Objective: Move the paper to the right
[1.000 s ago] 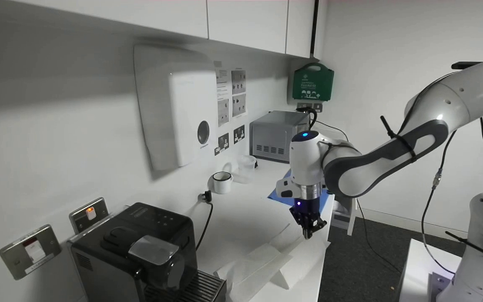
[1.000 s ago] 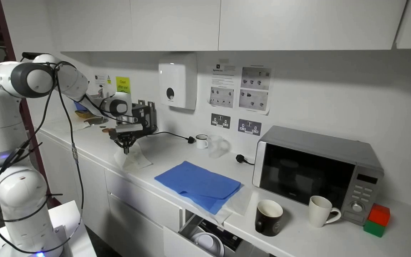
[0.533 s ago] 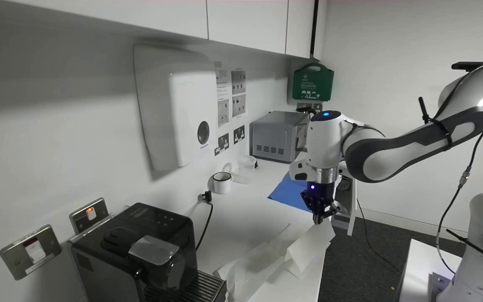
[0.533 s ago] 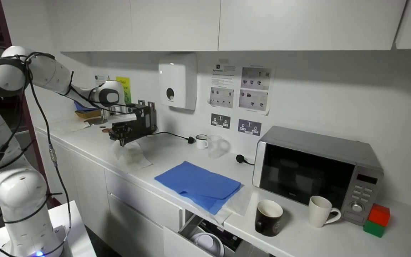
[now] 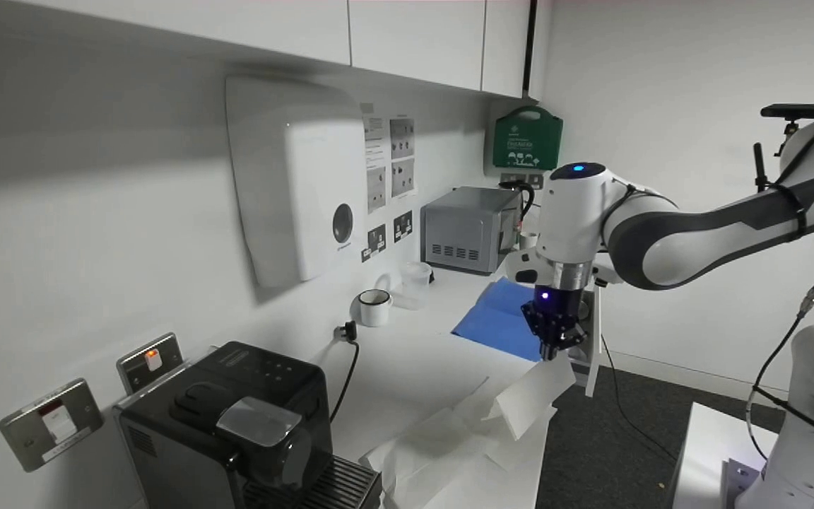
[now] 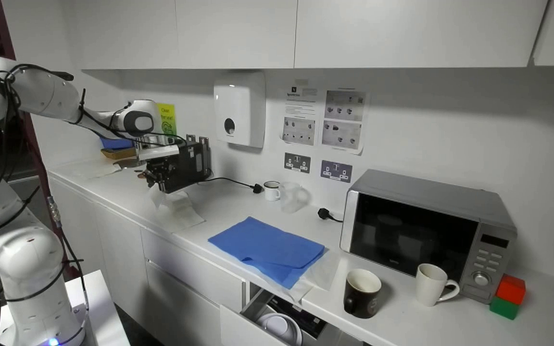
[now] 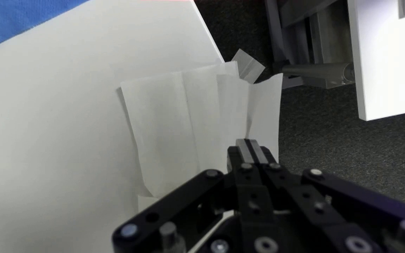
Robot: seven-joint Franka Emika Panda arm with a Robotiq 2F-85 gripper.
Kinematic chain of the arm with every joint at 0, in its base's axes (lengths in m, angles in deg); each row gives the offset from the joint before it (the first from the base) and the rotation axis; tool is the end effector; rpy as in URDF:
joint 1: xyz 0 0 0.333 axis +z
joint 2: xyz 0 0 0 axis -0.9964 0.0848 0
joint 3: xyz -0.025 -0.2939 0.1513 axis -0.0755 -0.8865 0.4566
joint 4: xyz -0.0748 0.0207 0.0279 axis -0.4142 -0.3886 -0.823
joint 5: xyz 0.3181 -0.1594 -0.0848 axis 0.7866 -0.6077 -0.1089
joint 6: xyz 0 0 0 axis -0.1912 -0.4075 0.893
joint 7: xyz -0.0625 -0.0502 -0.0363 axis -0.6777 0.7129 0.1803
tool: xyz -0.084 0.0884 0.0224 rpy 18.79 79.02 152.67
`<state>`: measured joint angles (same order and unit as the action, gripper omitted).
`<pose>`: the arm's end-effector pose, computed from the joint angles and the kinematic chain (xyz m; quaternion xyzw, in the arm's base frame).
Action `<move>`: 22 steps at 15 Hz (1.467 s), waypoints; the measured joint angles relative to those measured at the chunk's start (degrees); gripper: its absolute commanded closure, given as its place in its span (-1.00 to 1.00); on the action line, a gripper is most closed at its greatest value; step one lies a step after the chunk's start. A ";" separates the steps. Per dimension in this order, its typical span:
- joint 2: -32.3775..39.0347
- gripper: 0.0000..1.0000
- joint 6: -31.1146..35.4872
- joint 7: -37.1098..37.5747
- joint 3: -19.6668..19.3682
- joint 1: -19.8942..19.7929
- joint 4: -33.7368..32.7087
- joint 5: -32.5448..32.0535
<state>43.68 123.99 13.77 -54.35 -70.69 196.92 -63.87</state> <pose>0.3719 0.1971 0.4830 0.7838 0.6174 -0.0067 0.0673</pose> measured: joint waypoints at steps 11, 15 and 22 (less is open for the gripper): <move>-4.87 1.00 -0.55 0.11 -1.08 1.50 2.60 0.00; -3.72 1.00 -0.40 0.11 -1.29 1.63 2.60 -0.02; -4.64 1.00 2.15 0.43 -7.26 1.00 2.80 0.91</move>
<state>39.04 126.14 14.20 -61.61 -69.69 199.72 -62.95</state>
